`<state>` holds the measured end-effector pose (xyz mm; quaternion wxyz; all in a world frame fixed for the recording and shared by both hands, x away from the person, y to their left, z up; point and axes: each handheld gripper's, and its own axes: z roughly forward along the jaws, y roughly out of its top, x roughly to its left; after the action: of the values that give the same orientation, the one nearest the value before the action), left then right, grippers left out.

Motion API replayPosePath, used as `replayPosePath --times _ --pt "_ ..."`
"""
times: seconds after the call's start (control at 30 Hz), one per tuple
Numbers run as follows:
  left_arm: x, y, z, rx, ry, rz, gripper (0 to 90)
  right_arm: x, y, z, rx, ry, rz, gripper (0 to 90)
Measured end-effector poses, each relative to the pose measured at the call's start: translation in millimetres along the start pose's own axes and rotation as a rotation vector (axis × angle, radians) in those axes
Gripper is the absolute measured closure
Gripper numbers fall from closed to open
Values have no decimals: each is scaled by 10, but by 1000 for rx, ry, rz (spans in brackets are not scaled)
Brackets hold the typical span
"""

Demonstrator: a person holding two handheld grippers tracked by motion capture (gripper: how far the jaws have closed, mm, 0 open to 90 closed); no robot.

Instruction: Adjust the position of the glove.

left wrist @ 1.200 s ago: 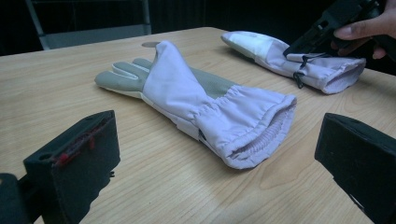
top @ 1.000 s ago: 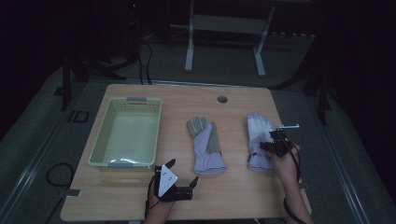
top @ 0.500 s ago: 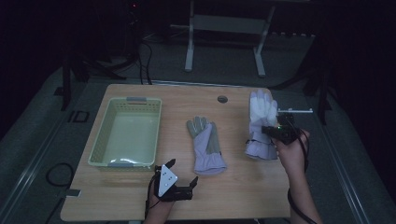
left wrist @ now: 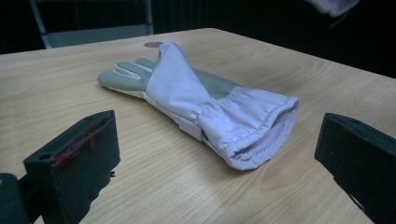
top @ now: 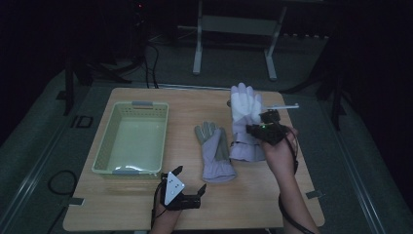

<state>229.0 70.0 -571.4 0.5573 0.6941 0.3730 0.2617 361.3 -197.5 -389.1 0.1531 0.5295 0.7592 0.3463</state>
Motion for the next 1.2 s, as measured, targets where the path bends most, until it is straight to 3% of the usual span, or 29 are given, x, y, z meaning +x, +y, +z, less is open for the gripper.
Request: replayPosePath --times 0.2,0.23,0.3,0.4,0.63,0.73,0.9,0.93,1.07,1.1,1.13,1.2 --pt "-3 -2 -8 -2 1 9 1 364 -117 336 65 6 -24 795" --pt "-3 -2 -8 -2 1 9 1 364 -117 336 65 6 -24 795" --pt "-6 -2 -10 -3 0 12 1 511 -196 515 104 -4 -44 795" --pt "-7 -3 -9 -4 -1 14 1 588 -279 689 136 -19 -37 795" --pt "-8 -2 -8 0 -9 17 1 631 -406 973 210 -37 -43 793" --pt "-13 -2 -4 -2 -11 17 1 611 -436 1083 225 -48 -20 789" --pt "-12 -1 -4 -1 -11 19 1 617 -471 1126 226 -75 -23 788" --pt "-14 -1 -4 -1 -10 19 1 630 -483 1123 210 -111 -37 786" --pt "-14 -2 -5 -1 -11 18 1 586 -487 1118 198 -151 -29 784" --pt "-14 -2 -5 -2 -11 18 1 586 -487 1118 198 -151 -29 784" --pt "-15 -1 -3 -1 -11 16 1 557 -483 1104 188 -132 3 773" --pt "-15 -1 -2 -1 -12 16 1 559 -483 1102 185 -124 2 758"
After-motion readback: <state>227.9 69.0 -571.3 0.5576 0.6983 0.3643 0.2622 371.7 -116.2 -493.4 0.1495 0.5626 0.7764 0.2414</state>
